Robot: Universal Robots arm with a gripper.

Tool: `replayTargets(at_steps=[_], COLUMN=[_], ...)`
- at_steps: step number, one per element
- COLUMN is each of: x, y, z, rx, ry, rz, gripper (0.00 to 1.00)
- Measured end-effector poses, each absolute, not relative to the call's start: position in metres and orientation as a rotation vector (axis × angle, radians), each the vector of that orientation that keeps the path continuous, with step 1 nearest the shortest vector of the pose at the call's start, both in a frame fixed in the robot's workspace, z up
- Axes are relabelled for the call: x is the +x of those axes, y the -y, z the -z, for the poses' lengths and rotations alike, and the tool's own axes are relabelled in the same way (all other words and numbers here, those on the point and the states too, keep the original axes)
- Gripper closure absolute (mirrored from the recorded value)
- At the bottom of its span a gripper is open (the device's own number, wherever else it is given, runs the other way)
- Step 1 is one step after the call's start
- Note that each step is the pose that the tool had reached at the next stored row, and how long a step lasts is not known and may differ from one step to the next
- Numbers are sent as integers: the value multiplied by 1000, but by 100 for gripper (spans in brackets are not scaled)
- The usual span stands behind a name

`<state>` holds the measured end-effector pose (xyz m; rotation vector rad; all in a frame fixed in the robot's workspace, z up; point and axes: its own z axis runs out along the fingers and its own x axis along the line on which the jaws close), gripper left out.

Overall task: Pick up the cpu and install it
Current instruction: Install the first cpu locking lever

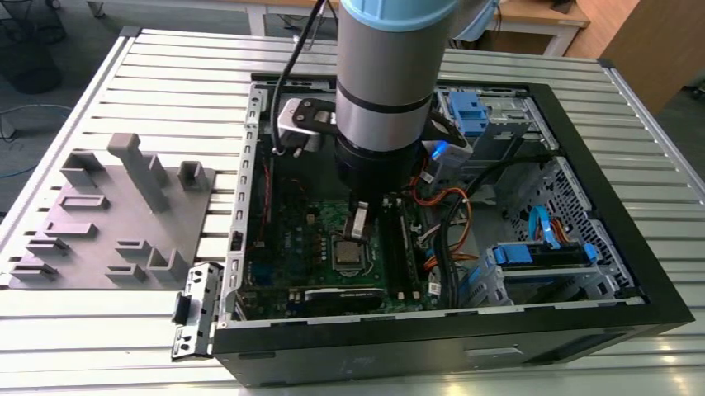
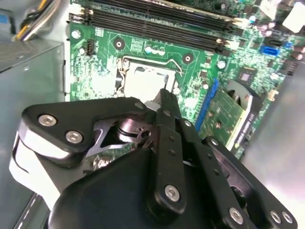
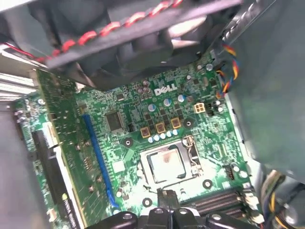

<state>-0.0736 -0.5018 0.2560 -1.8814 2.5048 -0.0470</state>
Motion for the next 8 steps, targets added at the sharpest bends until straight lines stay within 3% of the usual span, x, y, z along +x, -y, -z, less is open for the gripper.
replayTargets(at_steps=[8], x=[-74], y=[502], z=[-256], rx=[-1880], ry=[-2503], rz=[49], gripper=[89])
